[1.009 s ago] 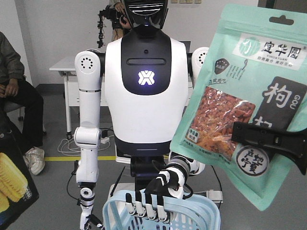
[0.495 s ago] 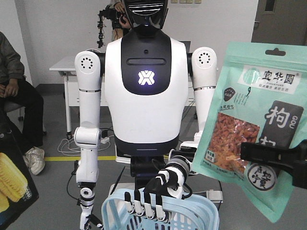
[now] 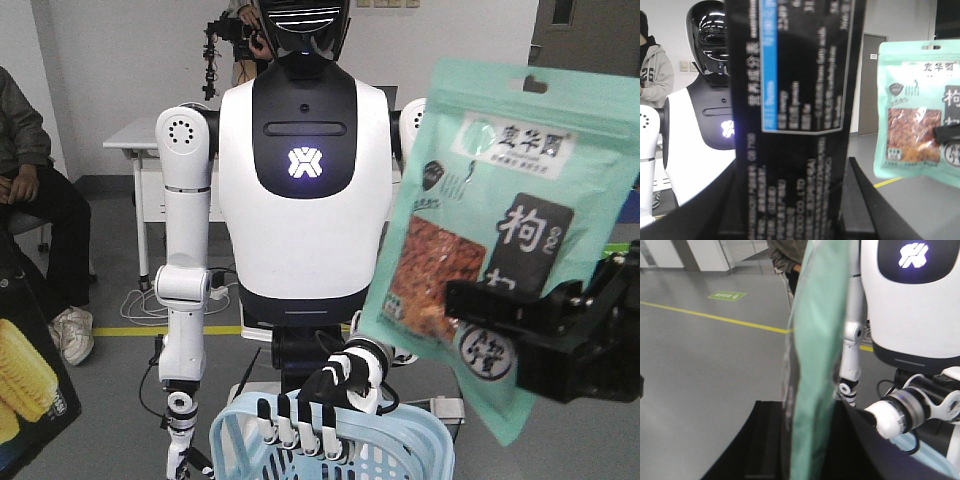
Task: Pick snacks and fruit into basket
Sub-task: 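Raise the teal goji bag with the right gripper above the basket, then lower the goji bag into the basket and open the right gripper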
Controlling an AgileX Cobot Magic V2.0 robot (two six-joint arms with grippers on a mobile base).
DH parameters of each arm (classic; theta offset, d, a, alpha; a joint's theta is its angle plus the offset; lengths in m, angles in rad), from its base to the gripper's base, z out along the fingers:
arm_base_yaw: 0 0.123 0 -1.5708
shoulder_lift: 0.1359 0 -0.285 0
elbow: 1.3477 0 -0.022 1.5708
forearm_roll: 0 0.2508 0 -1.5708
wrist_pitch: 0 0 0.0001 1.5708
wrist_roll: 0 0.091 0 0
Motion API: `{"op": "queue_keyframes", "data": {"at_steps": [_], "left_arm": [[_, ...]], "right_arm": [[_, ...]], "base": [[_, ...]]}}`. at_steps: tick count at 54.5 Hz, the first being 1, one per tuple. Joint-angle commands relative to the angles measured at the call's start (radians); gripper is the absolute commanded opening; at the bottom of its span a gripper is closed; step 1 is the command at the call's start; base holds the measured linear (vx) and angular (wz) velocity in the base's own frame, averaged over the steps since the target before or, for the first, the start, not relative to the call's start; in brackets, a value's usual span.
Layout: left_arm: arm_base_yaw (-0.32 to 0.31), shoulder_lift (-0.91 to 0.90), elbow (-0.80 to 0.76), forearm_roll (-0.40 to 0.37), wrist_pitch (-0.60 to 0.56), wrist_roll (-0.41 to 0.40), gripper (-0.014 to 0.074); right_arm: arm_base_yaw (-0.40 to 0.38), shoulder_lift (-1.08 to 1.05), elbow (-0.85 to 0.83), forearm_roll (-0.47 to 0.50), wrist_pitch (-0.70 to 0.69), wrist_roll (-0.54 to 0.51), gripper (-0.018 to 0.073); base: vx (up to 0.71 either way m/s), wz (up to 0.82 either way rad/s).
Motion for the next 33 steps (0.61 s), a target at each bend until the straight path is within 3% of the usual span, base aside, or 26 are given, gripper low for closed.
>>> {"op": "queue_keyframes", "data": {"at_steps": [1, 19, 33], "left_arm": [[-0.002, 0.003, -0.033, -0.003, 0.006, -0.004, -0.0007], [-0.002, 0.003, -0.033, -0.003, 0.006, -0.004, -0.0007], [-0.002, 0.003, -0.033, -0.003, 0.006, -0.004, -0.0007]], "right_arm": [[0.067, 0.022, -0.03, -0.04, -0.072, 0.059, -0.0008], [0.179, 0.099, -0.03, -0.229, -0.069, 0.284, -0.0008], [0.227, 0.148, -0.03, -0.254, 0.015, 0.226, -0.0008]], "base": [[0.0, 0.0], [0.0, 0.0], [0.0, 0.0]]}}
